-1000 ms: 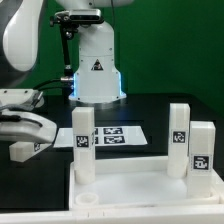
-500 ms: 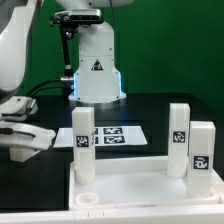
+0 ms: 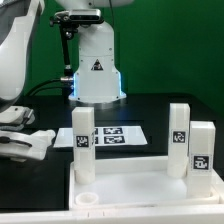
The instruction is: Assemble desk
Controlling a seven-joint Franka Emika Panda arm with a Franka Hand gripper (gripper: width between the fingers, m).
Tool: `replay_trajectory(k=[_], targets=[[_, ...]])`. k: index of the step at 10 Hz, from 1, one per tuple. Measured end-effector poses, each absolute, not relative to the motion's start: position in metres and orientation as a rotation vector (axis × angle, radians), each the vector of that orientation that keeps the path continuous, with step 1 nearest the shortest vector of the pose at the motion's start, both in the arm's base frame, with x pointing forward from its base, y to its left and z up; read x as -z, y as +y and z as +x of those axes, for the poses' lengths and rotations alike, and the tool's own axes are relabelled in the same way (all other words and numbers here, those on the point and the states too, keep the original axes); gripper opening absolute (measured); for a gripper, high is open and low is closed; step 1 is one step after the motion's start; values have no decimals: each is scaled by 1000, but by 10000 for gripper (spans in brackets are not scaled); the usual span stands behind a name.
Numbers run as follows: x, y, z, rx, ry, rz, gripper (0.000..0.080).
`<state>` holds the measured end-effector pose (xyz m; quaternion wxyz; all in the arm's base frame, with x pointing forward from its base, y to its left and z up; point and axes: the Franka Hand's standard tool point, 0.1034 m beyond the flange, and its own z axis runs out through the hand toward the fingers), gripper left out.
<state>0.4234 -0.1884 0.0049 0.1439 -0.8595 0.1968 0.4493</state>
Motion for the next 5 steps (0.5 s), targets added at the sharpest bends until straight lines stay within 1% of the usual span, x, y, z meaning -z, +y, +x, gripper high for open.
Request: replay_trajectory(k=[1, 2, 3, 4, 5], targets=[[-5, -189, 423, -1296, 568, -2477, 509], [-4, -188, 423, -1296, 567, -2477, 509], [-5, -188, 423, -1297, 567, -2477, 335], [-5, -188, 423, -1297, 567, -2477, 284], [-6, -187, 424, -1301, 565, -2474, 284]])
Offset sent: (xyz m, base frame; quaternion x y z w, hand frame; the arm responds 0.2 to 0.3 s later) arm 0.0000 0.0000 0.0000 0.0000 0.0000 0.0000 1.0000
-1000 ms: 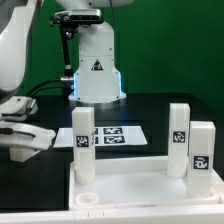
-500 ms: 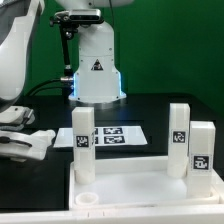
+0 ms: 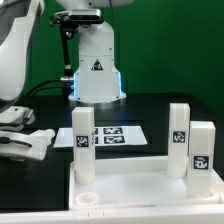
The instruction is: Assemble desk
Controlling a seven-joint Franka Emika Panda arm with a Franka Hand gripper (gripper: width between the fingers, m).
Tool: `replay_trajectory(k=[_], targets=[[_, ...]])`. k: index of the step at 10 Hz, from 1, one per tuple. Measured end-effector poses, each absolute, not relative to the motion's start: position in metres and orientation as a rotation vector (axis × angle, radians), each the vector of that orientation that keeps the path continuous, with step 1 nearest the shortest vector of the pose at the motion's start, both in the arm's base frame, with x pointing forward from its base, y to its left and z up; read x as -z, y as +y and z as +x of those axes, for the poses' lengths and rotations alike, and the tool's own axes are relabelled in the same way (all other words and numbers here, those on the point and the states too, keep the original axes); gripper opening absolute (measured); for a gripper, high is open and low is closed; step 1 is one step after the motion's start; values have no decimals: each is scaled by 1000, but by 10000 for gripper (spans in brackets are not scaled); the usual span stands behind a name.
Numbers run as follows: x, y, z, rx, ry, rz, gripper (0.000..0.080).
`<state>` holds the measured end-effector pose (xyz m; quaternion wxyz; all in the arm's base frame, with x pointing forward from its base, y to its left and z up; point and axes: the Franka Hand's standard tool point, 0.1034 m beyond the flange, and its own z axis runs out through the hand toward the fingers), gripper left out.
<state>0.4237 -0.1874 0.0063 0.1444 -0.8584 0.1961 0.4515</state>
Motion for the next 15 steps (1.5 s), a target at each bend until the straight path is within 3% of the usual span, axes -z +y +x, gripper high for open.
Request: replay_trajectory(k=[1, 3, 4, 8, 10, 11, 15], targets=[[-20, -183, 431, -1306, 546, -2467, 284], [-70, -178, 464, -1204, 501, -2518, 284], [-82, -183, 492, -1001, 438, -2641, 284], [-85, -185, 497, -661, 428, -2807, 284], [-126, -177, 549, -336, 281, -2931, 285], [-135, -170, 552, -241, 248, -2962, 285], [-133, -182, 556, 117, 282, -3054, 285]])
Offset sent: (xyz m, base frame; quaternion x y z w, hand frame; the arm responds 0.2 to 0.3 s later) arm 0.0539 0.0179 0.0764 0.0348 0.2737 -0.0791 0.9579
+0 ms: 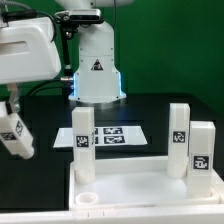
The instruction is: Assemble desk
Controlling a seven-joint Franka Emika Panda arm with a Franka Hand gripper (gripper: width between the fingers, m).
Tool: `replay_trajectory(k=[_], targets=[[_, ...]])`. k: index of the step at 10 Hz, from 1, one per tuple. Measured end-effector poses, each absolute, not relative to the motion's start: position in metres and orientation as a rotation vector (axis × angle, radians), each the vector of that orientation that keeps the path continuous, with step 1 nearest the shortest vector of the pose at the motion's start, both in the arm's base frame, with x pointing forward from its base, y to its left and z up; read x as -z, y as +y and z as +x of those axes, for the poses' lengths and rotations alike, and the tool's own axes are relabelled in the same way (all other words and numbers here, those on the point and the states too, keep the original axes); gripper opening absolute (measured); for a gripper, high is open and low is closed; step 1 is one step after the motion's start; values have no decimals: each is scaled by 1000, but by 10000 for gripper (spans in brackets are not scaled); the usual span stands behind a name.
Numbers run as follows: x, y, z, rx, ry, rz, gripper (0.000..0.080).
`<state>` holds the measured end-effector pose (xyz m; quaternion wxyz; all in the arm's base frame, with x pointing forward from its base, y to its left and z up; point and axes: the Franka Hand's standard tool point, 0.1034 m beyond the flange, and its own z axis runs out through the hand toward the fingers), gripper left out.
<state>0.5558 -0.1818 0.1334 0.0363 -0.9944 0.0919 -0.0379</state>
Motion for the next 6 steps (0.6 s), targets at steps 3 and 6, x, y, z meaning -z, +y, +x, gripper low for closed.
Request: replay_trajectory(k=[3, 6], targets=[[-181, -131, 595, 465, 256, -3073, 285], [-193, -89, 606, 833, 252, -3057, 285]])
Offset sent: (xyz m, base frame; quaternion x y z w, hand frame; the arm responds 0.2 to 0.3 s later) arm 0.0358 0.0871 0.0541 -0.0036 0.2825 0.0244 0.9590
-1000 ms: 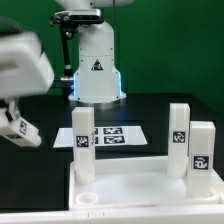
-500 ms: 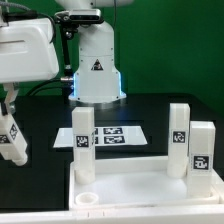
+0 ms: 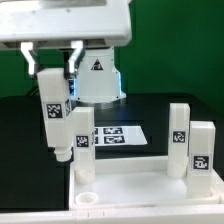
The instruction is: Assemble desk
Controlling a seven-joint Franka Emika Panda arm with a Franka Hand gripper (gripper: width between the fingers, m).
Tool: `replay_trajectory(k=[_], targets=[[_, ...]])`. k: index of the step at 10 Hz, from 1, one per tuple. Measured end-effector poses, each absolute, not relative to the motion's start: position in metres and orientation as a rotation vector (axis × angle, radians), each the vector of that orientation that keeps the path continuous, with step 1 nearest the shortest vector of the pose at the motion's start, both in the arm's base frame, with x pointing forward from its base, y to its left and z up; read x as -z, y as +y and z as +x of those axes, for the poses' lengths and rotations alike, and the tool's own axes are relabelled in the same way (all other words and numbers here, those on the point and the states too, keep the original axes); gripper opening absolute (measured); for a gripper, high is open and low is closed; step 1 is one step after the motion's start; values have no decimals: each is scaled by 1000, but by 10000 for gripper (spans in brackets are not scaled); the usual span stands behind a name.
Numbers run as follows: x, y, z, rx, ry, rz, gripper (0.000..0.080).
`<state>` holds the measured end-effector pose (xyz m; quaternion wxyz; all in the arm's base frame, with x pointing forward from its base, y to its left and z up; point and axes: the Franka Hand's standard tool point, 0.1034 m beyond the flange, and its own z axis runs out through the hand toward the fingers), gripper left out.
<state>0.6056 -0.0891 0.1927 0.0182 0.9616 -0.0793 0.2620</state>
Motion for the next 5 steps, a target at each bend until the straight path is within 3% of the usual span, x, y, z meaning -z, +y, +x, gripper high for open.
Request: replay_trajectory(k=[3, 5], targets=[[-192, -91, 605, -816, -251, 2982, 285], [-188, -64, 614, -830, -298, 3003, 285]])
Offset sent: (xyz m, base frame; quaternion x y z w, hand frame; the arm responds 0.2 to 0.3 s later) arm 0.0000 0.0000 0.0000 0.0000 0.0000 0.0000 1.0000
